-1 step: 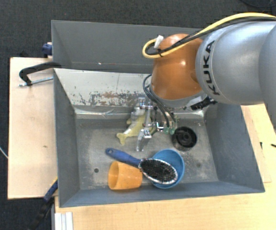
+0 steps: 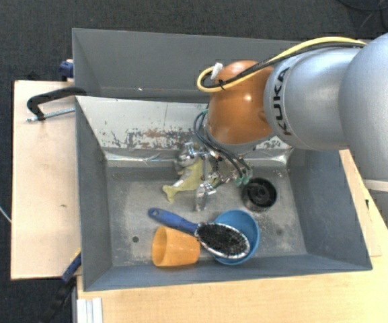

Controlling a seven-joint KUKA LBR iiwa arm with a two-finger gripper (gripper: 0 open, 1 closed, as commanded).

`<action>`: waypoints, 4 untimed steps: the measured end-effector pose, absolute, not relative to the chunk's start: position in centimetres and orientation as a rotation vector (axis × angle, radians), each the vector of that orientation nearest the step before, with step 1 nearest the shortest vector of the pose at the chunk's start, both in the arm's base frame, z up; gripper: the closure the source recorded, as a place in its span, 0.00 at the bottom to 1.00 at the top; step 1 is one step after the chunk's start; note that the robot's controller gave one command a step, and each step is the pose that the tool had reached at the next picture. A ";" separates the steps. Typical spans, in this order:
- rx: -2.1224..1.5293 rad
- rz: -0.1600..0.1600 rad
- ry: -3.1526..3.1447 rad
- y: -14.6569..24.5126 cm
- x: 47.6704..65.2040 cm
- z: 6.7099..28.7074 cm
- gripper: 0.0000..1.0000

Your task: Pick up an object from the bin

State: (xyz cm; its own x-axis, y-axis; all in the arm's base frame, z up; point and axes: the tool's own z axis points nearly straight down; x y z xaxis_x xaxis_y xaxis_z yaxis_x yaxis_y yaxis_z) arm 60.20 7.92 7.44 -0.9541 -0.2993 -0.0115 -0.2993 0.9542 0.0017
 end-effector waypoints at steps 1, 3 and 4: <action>-0.474 0.005 3.098 8.1 60.4 7.7 0.00; -0.473 0.004 3.099 8.5 60.7 8.1 0.00; -0.327 0.011 3.110 6.9 60.5 7.6 0.00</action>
Offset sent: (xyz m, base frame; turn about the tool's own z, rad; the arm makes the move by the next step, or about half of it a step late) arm 0.0000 0.0000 0.0000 0.0000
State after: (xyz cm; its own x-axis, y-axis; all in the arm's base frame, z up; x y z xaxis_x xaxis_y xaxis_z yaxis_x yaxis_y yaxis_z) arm 60.51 6.86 7.57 -0.9780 -0.2081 -0.0146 -0.2082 0.9781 0.0055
